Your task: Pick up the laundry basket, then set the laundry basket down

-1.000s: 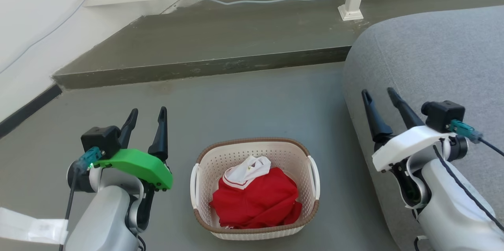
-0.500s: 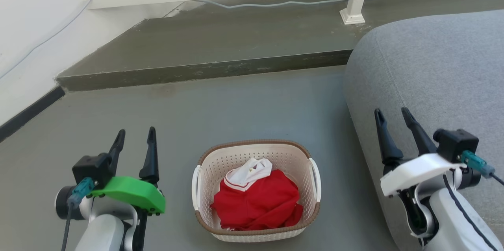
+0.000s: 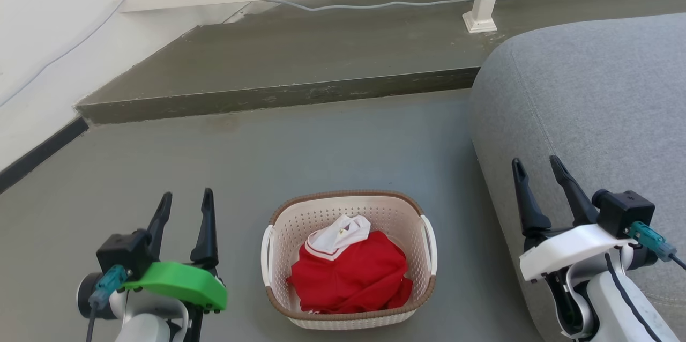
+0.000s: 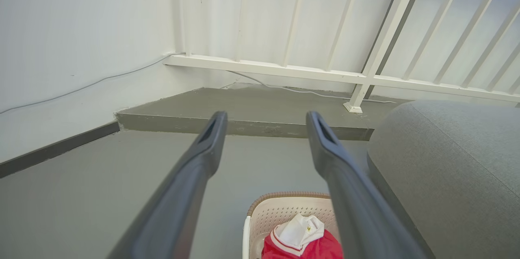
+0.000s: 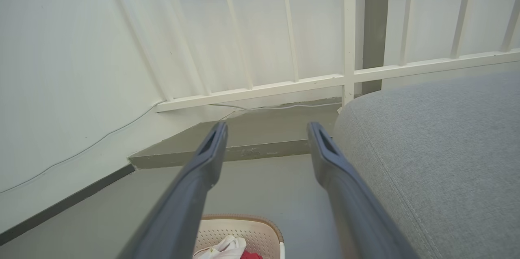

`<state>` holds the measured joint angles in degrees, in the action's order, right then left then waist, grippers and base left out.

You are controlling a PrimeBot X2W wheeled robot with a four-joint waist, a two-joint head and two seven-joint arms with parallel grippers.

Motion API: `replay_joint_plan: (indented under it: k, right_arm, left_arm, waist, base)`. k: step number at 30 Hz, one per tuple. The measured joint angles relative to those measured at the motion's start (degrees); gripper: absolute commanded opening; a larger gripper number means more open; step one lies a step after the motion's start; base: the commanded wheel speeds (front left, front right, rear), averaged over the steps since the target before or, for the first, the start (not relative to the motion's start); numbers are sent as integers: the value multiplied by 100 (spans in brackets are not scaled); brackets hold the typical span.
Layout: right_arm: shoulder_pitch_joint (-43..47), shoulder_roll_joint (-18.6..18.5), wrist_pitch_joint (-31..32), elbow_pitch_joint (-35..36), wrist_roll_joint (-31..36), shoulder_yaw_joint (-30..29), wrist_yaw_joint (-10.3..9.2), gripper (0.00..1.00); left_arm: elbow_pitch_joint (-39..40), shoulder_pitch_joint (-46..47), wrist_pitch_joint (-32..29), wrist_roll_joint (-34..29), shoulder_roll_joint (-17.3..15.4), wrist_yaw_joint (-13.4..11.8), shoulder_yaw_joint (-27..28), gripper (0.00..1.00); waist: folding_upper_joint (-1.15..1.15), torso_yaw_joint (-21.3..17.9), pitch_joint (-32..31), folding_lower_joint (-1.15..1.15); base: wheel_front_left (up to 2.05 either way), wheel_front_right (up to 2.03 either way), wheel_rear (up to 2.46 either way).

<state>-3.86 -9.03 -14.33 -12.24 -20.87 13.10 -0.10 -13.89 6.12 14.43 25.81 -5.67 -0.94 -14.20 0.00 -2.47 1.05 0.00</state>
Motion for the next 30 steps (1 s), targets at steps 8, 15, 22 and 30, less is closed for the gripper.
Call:
replay_joint_plan:
  k: [8,15,22,30]
  right_arm:
    - [114,22,0,82,105,-130,27,100]
    - [216,80,0,114,192,-194,77,100]
    - [218,163,0,135,287,-249,155,100]
    - [234,191,0,138,333,-333,211,100]
  left_arm:
    - [120,-152,0,-254,70,52,127,100]
    - [142,-259,0,-309,93,143,171,100]
    - [145,-265,-1,-342,124,196,248,100]
    - [145,-287,0,-455,160,253,288,100]
  waist:
    - [0,4,9,0]
    - [0,7,33,0]
    - [0,10,39,0]
    - [0,16,49,0]
  base:
    - [0,0,0]
    - [0,0,0]
    - [0,0,0]
    - [0,0,0]
